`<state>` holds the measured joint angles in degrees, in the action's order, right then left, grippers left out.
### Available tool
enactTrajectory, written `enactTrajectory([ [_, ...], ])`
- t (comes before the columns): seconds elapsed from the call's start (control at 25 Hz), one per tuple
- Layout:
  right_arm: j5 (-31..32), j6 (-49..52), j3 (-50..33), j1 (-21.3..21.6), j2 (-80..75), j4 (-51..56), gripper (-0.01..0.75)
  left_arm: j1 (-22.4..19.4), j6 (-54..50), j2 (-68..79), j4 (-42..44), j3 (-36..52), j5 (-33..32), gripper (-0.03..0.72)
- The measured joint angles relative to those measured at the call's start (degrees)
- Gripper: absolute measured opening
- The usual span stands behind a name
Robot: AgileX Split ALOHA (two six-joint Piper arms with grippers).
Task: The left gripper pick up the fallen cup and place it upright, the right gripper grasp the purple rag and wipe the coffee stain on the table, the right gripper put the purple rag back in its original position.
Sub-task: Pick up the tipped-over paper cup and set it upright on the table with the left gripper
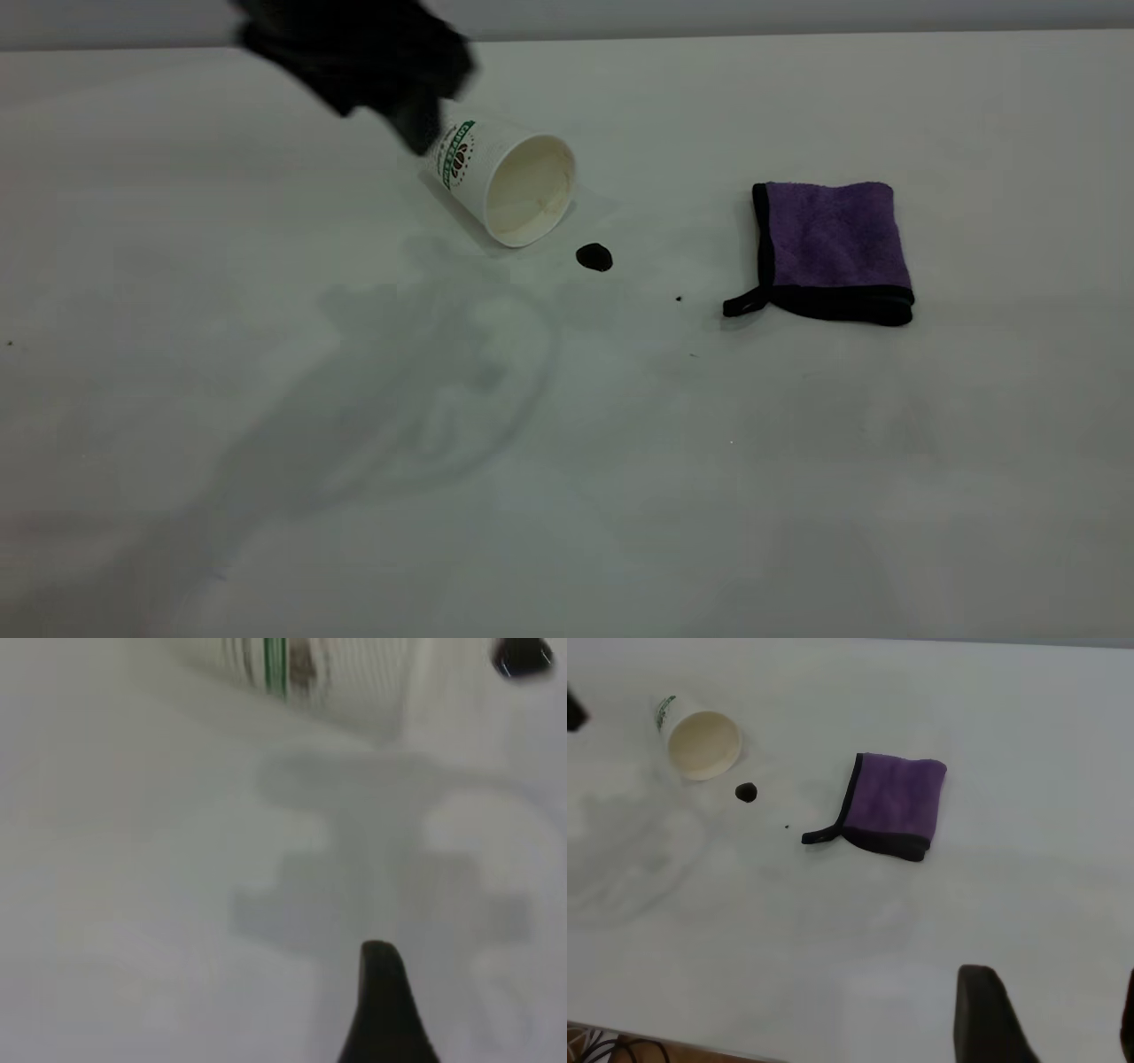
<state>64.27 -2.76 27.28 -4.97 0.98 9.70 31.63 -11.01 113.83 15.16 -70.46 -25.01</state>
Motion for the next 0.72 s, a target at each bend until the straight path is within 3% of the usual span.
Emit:
enactTrajectory([
  [0.32,0.0,0.0,0.0,0.0,0.0,0.0,0.406,3.67,-15.46,16.24,18.54,-14.75,-1.38,0.556],
  [0.72,0.0,0.0,0.0,0.0,0.0,0.0,0.406,4.61,-28.94,22.93,33.45,-17.68,-1.71,0.556],
])
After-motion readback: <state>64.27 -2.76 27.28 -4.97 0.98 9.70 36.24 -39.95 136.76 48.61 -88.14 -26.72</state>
